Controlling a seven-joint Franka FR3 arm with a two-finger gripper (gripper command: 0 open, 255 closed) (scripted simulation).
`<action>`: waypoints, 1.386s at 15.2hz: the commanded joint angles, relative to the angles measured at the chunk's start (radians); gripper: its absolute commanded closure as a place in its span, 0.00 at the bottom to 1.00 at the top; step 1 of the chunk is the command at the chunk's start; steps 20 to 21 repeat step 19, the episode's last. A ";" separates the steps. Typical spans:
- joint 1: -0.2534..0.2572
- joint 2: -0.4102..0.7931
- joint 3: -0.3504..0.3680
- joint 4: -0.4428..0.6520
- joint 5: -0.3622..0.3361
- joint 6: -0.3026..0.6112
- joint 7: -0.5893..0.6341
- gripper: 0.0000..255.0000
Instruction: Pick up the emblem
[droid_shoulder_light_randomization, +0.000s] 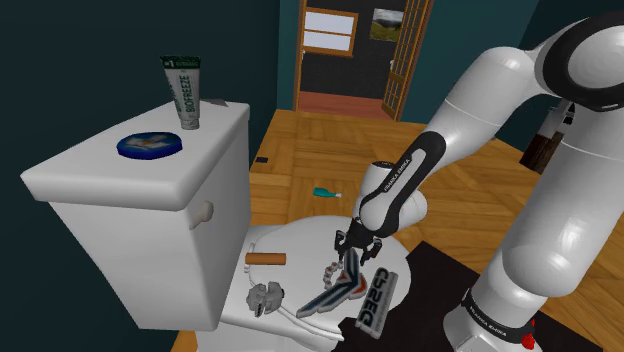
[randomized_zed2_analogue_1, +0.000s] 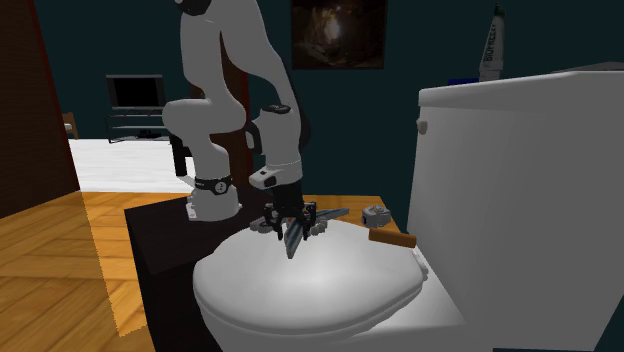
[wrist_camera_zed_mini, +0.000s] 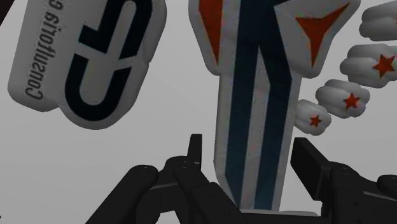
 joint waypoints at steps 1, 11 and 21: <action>0.000 0.005 0.000 0.001 0.000 0.002 -0.001 1.00; -0.009 -0.187 -0.006 -0.014 -0.064 -0.175 0.061 1.00; -0.017 -0.307 -0.008 -0.008 -0.087 -0.301 0.085 1.00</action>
